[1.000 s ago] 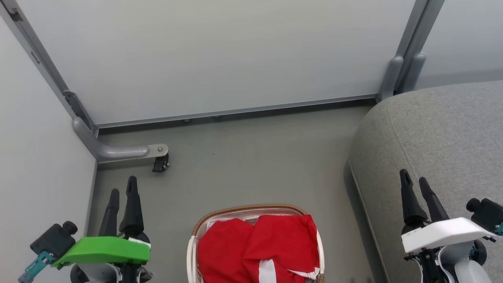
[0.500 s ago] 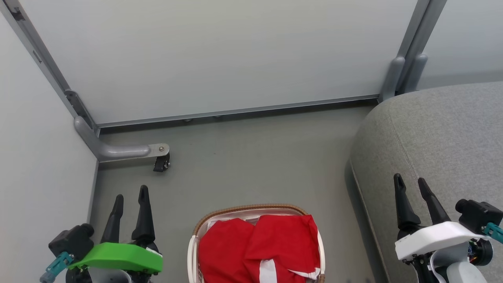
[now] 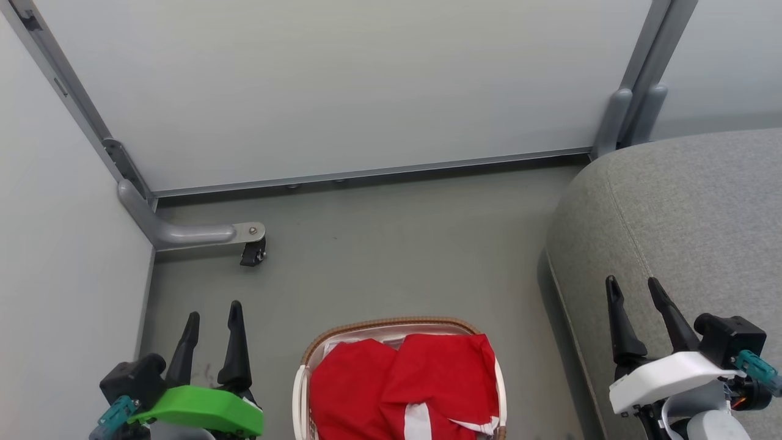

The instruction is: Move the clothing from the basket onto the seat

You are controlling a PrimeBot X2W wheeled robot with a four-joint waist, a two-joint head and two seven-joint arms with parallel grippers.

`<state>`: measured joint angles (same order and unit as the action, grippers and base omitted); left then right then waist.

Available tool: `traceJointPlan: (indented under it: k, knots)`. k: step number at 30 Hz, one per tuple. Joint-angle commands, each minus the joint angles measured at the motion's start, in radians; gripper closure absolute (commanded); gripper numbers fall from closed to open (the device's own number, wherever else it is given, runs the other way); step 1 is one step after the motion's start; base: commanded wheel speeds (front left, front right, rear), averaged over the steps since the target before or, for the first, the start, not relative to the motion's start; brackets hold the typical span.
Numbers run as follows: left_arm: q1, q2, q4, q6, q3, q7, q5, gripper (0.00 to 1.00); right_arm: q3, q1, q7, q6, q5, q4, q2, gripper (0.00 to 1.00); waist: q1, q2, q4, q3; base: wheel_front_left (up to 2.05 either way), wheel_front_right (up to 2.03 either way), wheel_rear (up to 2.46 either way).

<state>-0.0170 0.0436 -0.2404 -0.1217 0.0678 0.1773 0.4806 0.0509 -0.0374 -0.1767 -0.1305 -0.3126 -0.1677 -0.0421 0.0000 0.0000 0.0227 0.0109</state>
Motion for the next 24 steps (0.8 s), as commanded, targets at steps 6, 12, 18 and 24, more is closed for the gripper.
traceJointPlan:
  k: [6,12,18,24]
  knots:
    - [0.006,0.008,-0.012,0.005,0.008,0.022,-0.067,0.00,-0.002,0.008,-0.021,0.000,0.077,0.002,-0.008,0.00,0.0000,0.0000,0.003,0.001,0.00,0.00,0.00]
    - [0.009,0.008,-0.026,0.005,0.014,0.033,-0.112,0.00,-0.004,0.011,-0.034,0.000,0.128,-0.005,-0.008,0.00,0.0000,0.0000,0.006,0.002,0.00,0.00,0.00]
    - [0.013,0.009,-0.041,0.004,0.019,0.046,-0.154,0.00,-0.008,0.015,-0.047,0.000,0.177,-0.012,-0.009,0.00,0.0000,0.0000,0.008,0.003,0.00,0.00,0.00]
    - [0.013,0.009,-0.056,0.004,0.023,0.057,-0.190,0.00,-0.004,0.017,-0.058,0.000,0.223,-0.017,-0.009,0.00,0.0000,0.0000,0.010,0.004,0.00,0.00,0.00]
